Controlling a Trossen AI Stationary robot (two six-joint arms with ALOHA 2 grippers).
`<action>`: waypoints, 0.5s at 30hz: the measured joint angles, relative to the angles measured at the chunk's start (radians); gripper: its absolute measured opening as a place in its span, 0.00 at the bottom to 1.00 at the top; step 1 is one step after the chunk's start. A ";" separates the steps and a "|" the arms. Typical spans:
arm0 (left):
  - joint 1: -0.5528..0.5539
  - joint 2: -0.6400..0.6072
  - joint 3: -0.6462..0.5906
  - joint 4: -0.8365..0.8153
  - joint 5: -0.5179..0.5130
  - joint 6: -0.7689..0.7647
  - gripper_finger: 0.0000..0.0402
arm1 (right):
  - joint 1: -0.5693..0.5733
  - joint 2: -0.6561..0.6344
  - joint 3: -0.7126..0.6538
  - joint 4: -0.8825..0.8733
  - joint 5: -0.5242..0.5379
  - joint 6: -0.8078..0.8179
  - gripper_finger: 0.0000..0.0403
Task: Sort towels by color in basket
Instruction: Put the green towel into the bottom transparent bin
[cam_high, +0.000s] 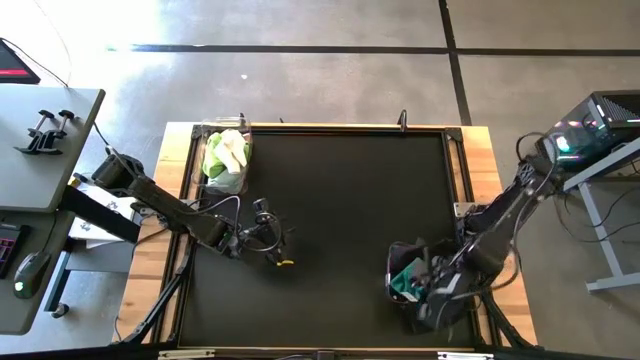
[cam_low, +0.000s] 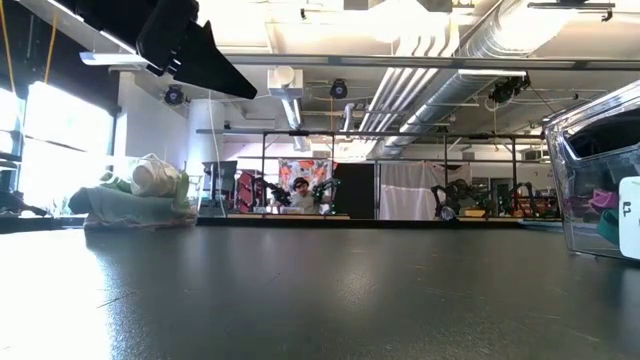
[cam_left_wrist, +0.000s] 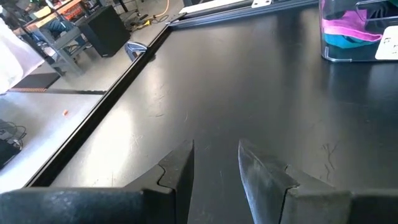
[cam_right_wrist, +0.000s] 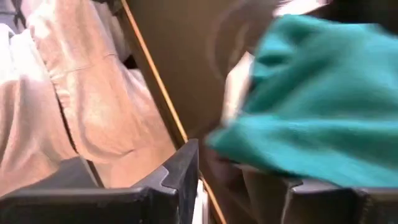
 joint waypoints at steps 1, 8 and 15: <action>0.003 0.000 0.000 0.000 0.000 0.000 0.29 | 0.001 0.028 0.000 0.030 -0.008 -0.003 0.29; 0.012 0.000 0.000 0.003 0.000 0.002 0.29 | 0.041 0.218 0.000 0.140 -0.164 -0.066 0.28; 0.012 0.000 0.000 0.003 0.000 0.002 0.29 | 0.015 0.348 0.066 0.208 -0.175 -0.317 0.21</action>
